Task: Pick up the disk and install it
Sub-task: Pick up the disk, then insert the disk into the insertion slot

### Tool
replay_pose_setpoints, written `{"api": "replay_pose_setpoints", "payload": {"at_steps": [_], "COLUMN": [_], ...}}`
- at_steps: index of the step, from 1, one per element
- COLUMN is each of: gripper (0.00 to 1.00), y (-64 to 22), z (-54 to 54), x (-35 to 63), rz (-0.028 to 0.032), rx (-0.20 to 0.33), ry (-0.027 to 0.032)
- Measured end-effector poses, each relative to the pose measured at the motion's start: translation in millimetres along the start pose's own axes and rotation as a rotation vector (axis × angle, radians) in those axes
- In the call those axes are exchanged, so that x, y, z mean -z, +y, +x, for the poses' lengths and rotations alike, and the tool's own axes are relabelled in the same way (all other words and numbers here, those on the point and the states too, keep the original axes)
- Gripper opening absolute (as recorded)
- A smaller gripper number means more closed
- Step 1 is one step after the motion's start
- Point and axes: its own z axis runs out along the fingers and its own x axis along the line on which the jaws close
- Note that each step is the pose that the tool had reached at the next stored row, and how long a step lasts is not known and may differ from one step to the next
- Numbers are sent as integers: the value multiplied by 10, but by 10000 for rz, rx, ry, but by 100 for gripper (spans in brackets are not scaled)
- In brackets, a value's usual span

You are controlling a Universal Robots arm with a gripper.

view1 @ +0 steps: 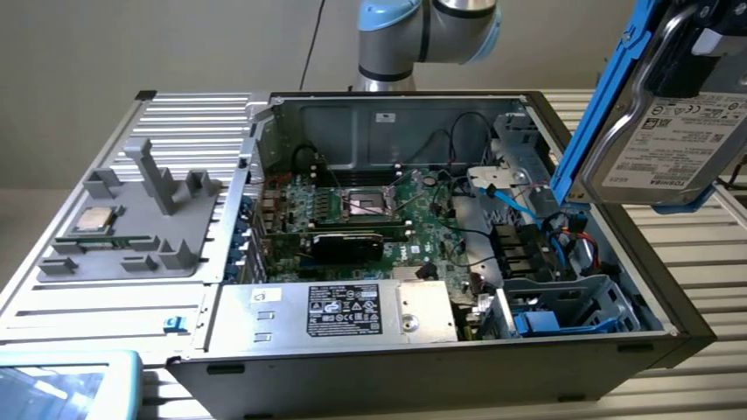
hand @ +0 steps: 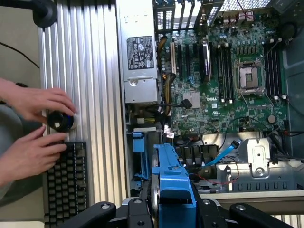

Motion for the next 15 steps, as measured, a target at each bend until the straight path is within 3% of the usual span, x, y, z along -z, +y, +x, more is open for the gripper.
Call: {"api": "replay_pose_setpoints", "payload": {"at_steps": [9, 15], "gripper": [37, 37], "y": [0, 5], "z": [0, -4], "x": [-5, -95], "rz": [1, 7], "rx": [1, 1], "ry": [0, -1]}}
